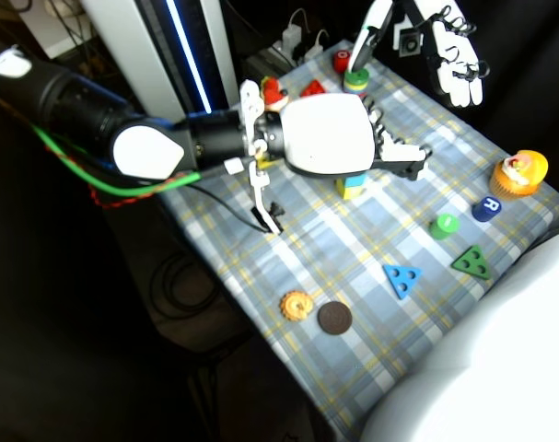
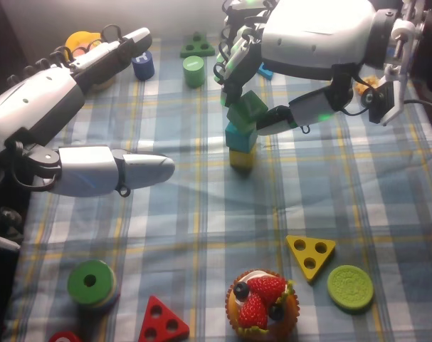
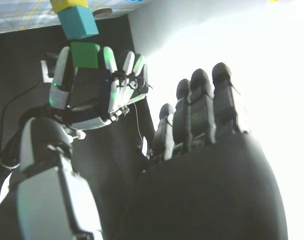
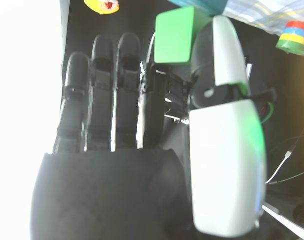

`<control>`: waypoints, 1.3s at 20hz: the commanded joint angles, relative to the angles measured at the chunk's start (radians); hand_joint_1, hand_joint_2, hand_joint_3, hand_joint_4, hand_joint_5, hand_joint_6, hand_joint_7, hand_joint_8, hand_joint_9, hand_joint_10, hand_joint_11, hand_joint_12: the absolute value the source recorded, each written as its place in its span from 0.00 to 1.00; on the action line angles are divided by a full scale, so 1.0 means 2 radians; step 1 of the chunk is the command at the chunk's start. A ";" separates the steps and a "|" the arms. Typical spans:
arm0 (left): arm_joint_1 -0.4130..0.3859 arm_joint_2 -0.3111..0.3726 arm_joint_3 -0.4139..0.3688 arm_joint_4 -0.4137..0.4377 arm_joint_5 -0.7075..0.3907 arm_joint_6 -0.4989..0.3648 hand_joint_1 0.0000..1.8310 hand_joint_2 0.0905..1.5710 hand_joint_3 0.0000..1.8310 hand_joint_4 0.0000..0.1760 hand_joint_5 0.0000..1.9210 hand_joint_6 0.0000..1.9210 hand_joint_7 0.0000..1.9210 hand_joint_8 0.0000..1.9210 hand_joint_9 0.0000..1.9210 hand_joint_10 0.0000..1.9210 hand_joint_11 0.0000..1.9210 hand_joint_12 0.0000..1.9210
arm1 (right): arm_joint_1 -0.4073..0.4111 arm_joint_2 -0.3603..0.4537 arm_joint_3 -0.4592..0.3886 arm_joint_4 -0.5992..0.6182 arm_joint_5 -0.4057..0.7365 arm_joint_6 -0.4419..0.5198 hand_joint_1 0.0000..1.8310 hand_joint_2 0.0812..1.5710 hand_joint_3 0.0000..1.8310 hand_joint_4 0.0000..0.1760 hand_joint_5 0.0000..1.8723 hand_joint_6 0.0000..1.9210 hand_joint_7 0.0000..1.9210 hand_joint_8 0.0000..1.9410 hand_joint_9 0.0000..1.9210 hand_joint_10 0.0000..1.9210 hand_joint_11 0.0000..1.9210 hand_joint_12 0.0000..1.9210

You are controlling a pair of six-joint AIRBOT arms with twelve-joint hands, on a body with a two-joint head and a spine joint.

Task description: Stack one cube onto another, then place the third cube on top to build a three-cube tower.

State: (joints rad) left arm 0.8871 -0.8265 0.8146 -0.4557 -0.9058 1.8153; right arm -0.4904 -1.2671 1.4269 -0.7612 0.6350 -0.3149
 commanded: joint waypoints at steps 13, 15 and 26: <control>-0.007 0.001 0.002 0.010 -0.057 -0.003 0.38 0.48 0.00 1.00 0.04 0.00 0.10 0.00 0.08 0.00 0.00 0.12 | 0.008 0.002 -0.004 0.021 0.042 0.004 0.57 0.59 0.00 0.00 0.41 0.00 0.36 0.00 0.33 0.00 0.05 0.58; -0.007 0.001 0.001 0.008 -0.060 -0.004 0.38 0.48 0.00 1.00 0.04 0.00 0.10 0.00 0.08 0.00 0.00 0.09 | 0.008 0.002 -0.010 0.025 0.045 0.004 0.54 0.59 0.00 0.00 0.36 0.00 0.31 0.00 0.30 0.00 0.02 0.60; 0.053 0.035 0.031 0.102 -0.255 -0.373 0.40 0.44 0.00 1.00 0.01 0.00 0.03 0.00 0.01 0.00 0.00 0.05 | -0.148 0.153 -0.135 0.303 0.326 -0.112 0.18 0.68 0.01 0.52 0.06 0.00 0.08 0.01 0.06 0.01 0.00 0.00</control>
State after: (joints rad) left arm 1.0111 -0.7597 0.8734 -0.2245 -1.2922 1.0557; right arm -0.8543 -0.9592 1.1309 -0.1772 1.1561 -0.5564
